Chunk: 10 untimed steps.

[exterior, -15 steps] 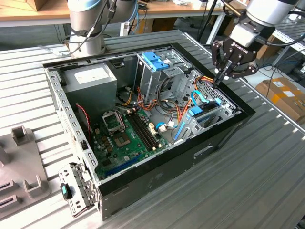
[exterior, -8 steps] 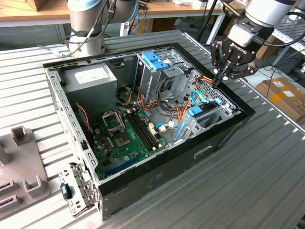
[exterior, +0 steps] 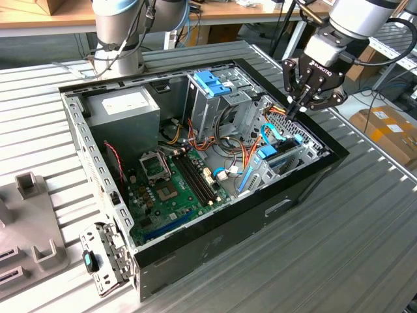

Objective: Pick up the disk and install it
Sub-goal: 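Insert the second disk wire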

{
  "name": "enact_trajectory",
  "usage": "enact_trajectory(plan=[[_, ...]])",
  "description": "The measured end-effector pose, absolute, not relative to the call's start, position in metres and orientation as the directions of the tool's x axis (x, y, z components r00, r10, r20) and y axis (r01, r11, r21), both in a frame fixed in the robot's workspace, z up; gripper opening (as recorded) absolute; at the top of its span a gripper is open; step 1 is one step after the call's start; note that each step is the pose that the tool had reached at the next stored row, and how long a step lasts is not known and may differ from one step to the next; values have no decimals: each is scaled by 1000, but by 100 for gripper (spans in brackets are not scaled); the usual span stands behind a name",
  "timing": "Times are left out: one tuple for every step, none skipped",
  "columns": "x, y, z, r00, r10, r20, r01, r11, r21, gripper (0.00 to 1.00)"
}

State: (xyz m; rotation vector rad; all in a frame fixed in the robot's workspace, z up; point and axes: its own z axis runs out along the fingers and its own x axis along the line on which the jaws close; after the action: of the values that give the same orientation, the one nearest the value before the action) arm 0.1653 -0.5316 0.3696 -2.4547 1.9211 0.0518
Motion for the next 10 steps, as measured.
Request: enact_trajectory(plan=[[165,-532,370,240,-970,-41,-971,-240,2,16],[165,-532,370,240,-970,-41,-971,-240,2,16],[165,-532,370,240,-970,-41,-971,-240,1,16],[165,-532,370,240,-970,-41,-971,-240,2,16],[165,-532,370,240,-970,-41,-971,-240,2,16],[165,-532,370,240,-970,-41,-971,-240,1,16],[165,-532,370,240,-970,-41,-971,-240,2,16],[165,-532,370,240,-970,-41,-971,-240,1,16],[165,-533,369,240,-970,-41,-971,-240,1,16],[165,-534,370,240,-970,-41,-971,-240,1,16]])
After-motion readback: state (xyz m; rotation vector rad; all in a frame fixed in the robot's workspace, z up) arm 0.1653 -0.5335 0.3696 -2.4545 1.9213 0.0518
